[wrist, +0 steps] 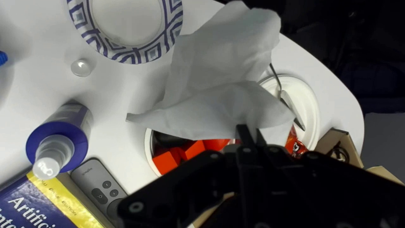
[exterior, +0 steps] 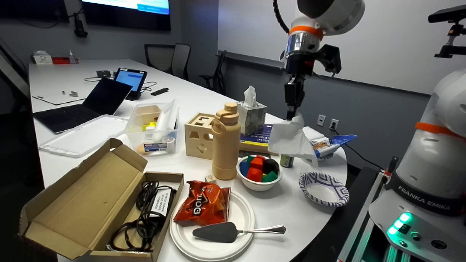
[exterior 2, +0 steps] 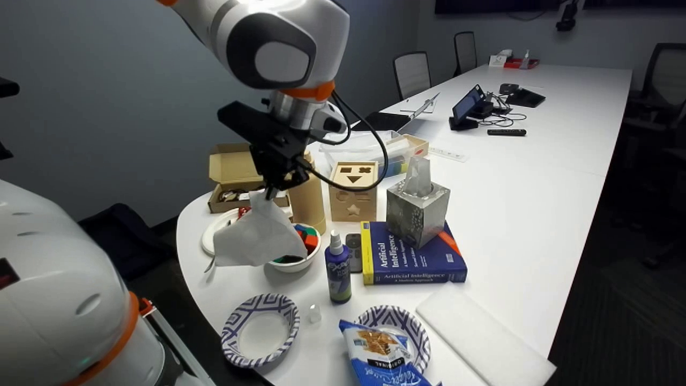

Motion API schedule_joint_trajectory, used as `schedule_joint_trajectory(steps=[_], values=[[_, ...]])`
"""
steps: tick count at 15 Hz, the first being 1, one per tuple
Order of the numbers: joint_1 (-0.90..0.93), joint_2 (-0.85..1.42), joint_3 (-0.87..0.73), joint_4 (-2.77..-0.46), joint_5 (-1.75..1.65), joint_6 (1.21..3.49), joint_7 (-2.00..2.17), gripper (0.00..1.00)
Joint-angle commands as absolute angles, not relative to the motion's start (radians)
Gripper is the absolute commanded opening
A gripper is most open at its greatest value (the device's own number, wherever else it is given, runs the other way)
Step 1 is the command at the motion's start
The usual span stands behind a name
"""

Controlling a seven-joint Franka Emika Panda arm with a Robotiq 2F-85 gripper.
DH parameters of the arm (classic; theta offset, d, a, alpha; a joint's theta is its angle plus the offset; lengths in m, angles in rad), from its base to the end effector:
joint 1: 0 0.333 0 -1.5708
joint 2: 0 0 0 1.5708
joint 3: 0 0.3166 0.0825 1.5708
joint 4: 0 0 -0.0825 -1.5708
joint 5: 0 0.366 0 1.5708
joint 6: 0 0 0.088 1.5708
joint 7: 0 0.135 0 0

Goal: Grab the tissue and wipe the table

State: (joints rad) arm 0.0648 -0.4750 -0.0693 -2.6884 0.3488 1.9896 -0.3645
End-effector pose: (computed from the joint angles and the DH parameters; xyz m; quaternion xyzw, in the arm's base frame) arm 0.3299 0.0304 0.3527 -0.9754 -0.0937 0.0803 0.1825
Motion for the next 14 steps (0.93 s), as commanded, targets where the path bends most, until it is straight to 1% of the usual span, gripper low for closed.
schedule_joint_trajectory(steps=[1,6,8,10,14], values=[[0.075,-0.475,-0.077,-2.710,0.349,2.024,-0.370,0.01],[0.076,-0.478,-0.079,-2.727,0.354,2.053,-0.377,0.00],[0.096,-0.481,-0.048,-2.748,0.353,2.079,-0.359,0.00],[0.125,-0.493,-0.017,-2.776,0.365,2.095,-0.349,0.00],[0.228,-0.478,0.053,-2.750,0.424,2.083,-0.312,0.00]])
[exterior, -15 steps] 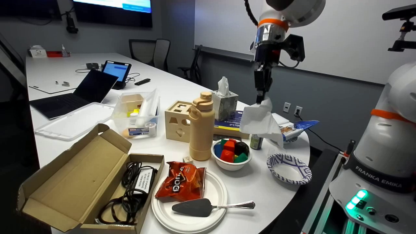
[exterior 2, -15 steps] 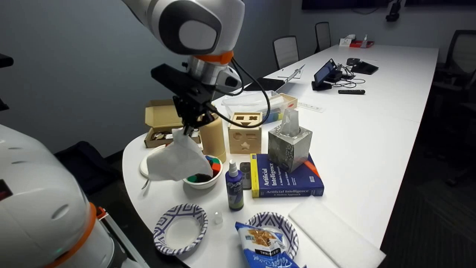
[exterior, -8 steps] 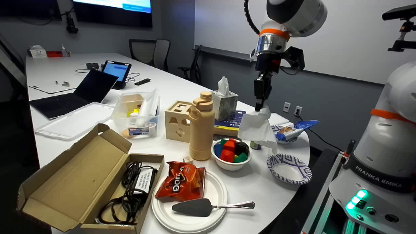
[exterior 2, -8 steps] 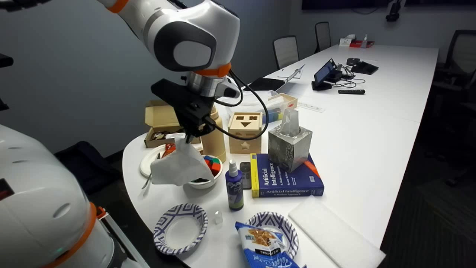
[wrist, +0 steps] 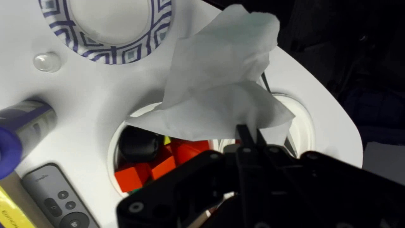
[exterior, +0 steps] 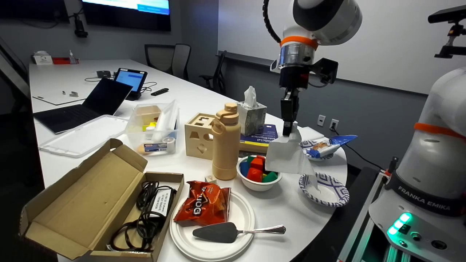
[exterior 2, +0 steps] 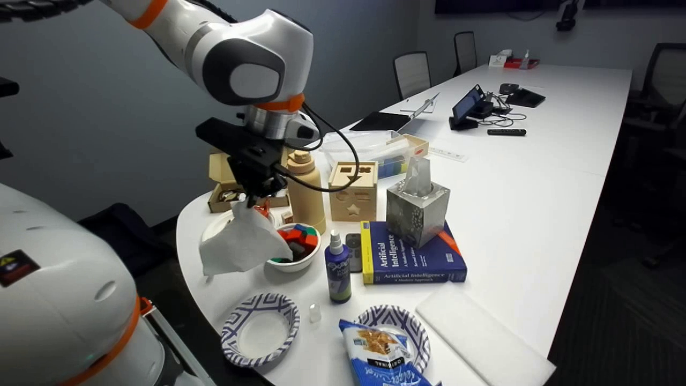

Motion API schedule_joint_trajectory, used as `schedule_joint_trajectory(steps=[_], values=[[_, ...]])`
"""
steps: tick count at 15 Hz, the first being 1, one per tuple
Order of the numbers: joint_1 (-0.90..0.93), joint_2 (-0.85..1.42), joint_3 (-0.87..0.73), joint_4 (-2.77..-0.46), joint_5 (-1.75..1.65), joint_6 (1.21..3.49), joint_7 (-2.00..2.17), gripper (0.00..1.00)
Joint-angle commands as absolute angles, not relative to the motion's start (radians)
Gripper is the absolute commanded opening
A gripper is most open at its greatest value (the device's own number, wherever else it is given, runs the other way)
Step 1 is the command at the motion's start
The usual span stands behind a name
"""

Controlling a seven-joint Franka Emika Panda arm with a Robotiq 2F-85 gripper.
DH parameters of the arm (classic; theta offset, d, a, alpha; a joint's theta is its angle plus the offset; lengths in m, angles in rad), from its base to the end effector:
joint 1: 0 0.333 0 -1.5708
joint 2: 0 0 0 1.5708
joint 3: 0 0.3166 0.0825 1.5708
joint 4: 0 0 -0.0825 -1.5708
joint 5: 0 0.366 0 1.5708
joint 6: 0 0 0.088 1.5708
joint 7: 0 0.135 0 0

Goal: Grab the tissue and wipe the table

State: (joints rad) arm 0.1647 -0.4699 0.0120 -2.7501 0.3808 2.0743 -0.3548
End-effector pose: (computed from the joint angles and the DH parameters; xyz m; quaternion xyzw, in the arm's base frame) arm 0.3138 0.0842 0.3306 -0.9713 -0.1517 0.0865 0.1613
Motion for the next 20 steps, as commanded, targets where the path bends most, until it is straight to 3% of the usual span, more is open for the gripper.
schedule_joint_trajectory(steps=[1,12,20], values=[[0.247,-0.476,0.064,-2.750,0.441,2.085,-0.306,0.00],[0.305,-0.260,0.154,-2.752,0.468,2.148,-0.267,0.00],[0.299,-0.027,0.211,-2.754,0.479,2.366,-0.260,0.00]])
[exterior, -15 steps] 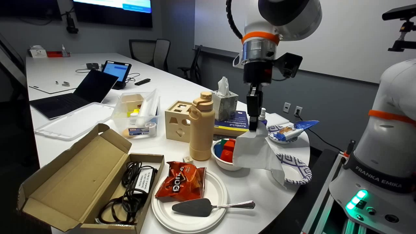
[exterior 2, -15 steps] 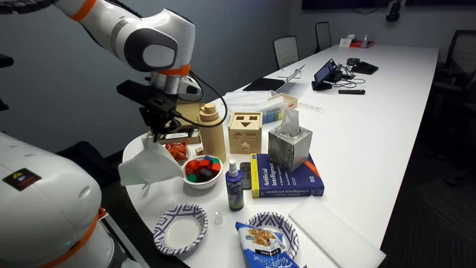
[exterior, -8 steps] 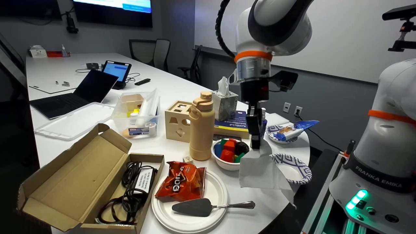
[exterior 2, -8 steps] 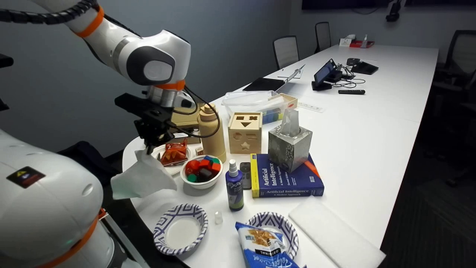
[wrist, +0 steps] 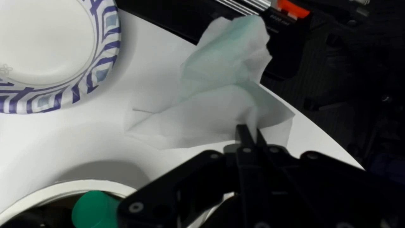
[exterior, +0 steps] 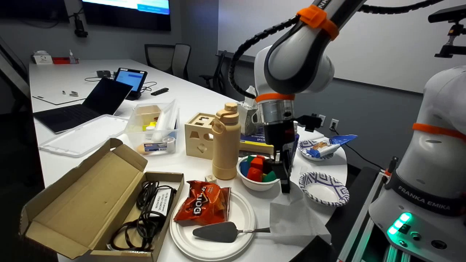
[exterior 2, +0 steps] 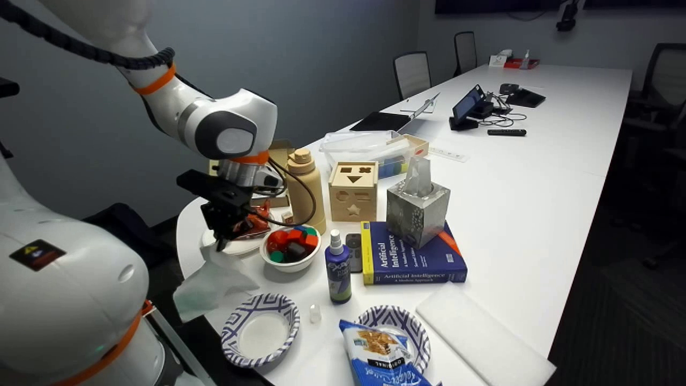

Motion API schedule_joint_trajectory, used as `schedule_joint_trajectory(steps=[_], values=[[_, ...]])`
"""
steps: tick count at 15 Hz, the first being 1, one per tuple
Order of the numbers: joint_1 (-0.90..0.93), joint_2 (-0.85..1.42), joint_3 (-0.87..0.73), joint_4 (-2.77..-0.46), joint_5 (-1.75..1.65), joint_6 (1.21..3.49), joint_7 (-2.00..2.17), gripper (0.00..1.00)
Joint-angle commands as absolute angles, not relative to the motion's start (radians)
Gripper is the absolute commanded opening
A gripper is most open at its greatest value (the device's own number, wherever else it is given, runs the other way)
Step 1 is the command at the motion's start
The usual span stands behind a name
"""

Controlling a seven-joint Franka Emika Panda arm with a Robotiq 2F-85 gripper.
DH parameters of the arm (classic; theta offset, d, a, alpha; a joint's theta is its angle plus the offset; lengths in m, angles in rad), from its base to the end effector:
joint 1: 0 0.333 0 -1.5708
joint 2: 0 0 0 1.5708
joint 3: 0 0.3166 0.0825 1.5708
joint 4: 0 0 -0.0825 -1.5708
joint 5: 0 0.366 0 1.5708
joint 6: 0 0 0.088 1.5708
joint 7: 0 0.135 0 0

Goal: Grab the tissue and wipe the table

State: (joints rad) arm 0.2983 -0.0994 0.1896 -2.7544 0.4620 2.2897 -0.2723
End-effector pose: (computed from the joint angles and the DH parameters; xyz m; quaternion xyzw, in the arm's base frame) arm 0.2858 0.1709 0.2150 -0.9573 -0.1867 0.1892 0.1133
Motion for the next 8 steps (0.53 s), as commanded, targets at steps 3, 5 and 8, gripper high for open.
schedule_joint_trajectory(steps=[3,5,8], values=[[0.292,0.032,0.226,-2.753,0.541,2.451,-0.291,0.00],[0.282,0.046,0.238,-2.753,0.601,2.498,-0.311,0.26],[0.278,0.049,0.258,-2.752,0.677,2.556,-0.323,0.41]])
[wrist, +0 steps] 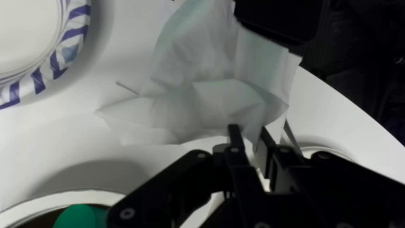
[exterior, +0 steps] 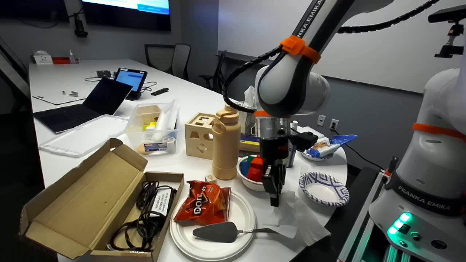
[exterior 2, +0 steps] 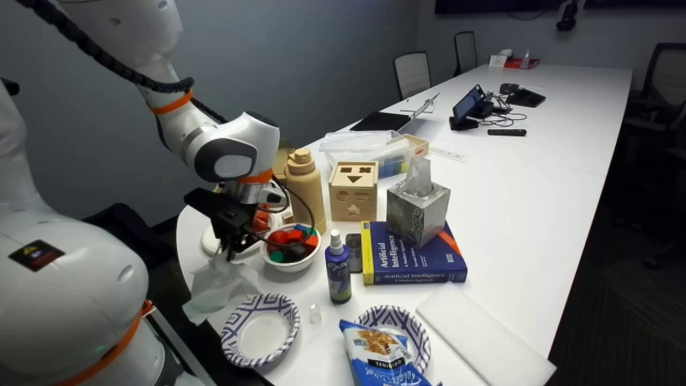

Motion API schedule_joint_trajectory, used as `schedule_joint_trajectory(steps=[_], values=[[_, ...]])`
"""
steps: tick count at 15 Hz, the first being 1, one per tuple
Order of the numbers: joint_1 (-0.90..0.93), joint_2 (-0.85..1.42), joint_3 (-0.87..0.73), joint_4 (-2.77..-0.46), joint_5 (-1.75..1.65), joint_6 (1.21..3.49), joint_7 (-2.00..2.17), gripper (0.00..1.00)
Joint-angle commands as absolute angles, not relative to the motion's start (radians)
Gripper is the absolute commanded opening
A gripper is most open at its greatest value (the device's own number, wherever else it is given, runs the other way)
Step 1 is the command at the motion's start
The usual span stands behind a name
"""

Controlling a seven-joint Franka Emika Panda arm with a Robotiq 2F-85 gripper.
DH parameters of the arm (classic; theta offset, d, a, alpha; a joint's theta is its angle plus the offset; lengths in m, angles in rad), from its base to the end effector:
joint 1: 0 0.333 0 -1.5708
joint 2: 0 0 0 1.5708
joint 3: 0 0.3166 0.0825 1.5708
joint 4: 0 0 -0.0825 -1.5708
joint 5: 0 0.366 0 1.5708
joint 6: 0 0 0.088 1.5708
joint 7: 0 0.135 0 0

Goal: Grab the tissue and wipe the table

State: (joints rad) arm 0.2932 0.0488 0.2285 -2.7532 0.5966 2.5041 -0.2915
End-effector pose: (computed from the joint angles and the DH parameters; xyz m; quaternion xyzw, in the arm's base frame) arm 0.2946 0.1775 0.1738 -0.9699 -0.1359 0.1582 0.1260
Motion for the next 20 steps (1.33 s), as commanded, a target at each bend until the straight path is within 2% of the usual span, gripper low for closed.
schedule_joint_trajectory(steps=[1,6,7,8,13,20], values=[[0.279,0.043,0.265,-2.752,0.701,2.571,-0.324,0.50],[0.282,-0.010,0.275,-2.741,0.750,2.581,-0.284,0.88],[0.285,-0.072,0.273,-2.796,0.728,2.563,-0.232,0.96],[0.283,-0.063,0.265,-2.780,0.681,2.555,-0.168,0.99],[0.248,-0.109,0.233,-2.760,0.507,2.413,0.159,1.00],[0.163,-0.190,0.151,-2.751,0.478,2.153,0.312,1.00]])
